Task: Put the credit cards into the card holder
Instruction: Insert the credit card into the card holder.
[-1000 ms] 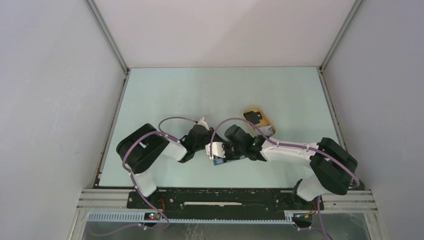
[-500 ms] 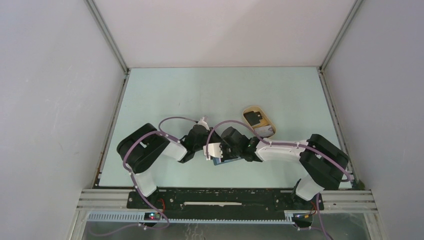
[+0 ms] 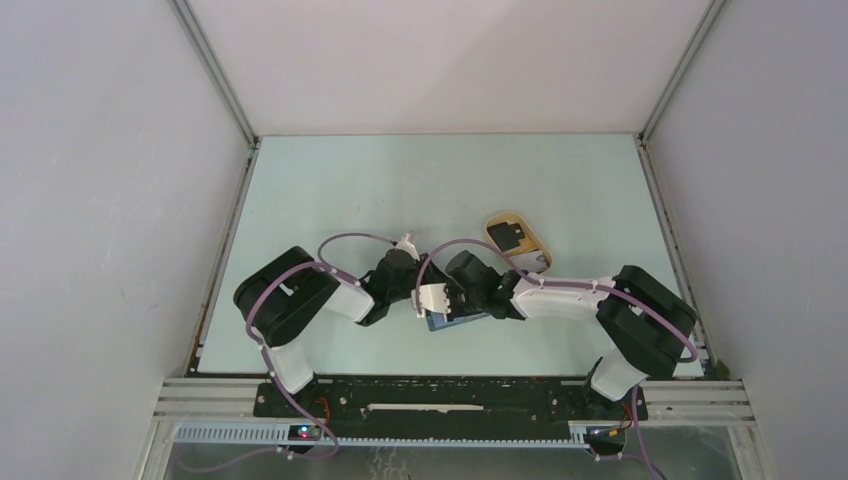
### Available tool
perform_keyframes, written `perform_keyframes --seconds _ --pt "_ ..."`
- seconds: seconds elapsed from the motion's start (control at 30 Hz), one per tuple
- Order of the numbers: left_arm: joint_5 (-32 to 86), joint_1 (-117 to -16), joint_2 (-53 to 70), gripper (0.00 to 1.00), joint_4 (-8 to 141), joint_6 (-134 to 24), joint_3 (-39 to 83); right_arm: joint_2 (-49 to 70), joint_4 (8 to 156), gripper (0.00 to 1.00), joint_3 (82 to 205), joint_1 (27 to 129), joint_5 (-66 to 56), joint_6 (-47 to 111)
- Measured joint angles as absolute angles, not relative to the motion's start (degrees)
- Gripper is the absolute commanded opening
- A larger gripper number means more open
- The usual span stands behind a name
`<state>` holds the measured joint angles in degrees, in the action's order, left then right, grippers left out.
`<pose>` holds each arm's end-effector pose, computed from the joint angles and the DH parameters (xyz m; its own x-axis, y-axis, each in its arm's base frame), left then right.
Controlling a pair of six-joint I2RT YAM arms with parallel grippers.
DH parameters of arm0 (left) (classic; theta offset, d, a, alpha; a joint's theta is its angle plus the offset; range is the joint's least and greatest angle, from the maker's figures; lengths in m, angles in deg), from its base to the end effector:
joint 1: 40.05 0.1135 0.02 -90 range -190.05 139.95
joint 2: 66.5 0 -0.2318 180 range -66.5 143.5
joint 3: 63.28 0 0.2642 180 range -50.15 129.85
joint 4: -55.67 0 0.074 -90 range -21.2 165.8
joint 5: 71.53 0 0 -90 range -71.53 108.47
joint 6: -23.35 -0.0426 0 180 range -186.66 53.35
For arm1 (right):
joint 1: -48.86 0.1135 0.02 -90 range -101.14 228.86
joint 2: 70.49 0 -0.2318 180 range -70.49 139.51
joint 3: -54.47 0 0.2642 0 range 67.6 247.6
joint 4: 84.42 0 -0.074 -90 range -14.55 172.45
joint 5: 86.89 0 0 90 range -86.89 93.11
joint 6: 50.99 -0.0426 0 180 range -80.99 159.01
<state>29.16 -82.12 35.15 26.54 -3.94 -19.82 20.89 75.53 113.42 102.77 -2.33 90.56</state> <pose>0.2229 -0.2118 0.0597 -0.8574 -0.4025 -0.3207 0.0366 0.5739 -0.8181 0.1849 0.2605 0.1112 0.3661 -0.8213 -0.4376 -0.8873 -0.1663 -0.4302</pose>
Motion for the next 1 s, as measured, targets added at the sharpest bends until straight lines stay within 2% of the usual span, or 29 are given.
perform_keyframes --seconds 0.77,1.0 --pt "29.01 -82.07 33.97 0.37 19.96 -3.98 -24.74 17.56 69.41 0.0 113.42 96.76 -3.66 92.7" --pt "28.49 -82.07 30.8 0.36 19.24 -5.31 -27.49 15.18 67.25 0.04 114.21 93.5 -8.12 90.32"
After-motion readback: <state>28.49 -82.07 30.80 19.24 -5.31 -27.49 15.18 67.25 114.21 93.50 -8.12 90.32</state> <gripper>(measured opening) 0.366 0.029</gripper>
